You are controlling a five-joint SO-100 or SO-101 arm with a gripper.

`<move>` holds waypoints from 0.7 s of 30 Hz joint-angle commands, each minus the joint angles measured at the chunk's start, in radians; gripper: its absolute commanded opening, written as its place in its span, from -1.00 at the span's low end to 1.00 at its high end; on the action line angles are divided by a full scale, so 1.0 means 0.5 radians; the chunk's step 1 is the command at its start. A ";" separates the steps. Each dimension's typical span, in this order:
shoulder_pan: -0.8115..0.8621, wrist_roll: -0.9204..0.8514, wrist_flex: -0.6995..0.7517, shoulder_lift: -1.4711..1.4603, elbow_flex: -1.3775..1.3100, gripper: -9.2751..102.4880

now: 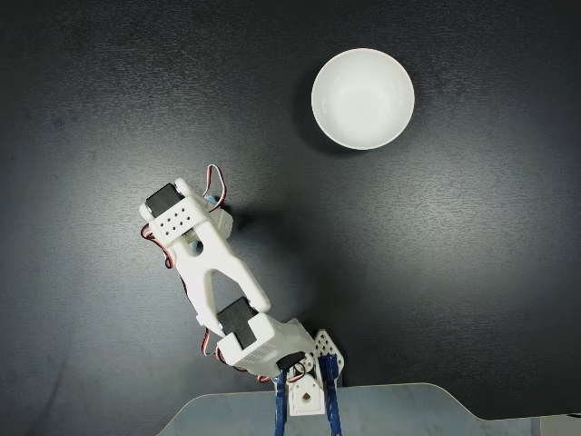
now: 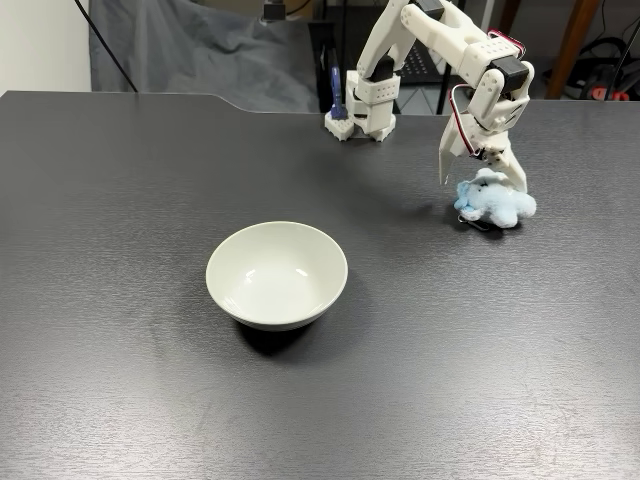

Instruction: Grasp a skyblue doll and put it in the white bowl.

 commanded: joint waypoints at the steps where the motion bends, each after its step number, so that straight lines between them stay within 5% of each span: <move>1: -0.009 0.025 -0.095 0.040 -0.049 0.24; 21: -0.012 0.025 -0.187 -0.104 -0.046 0.24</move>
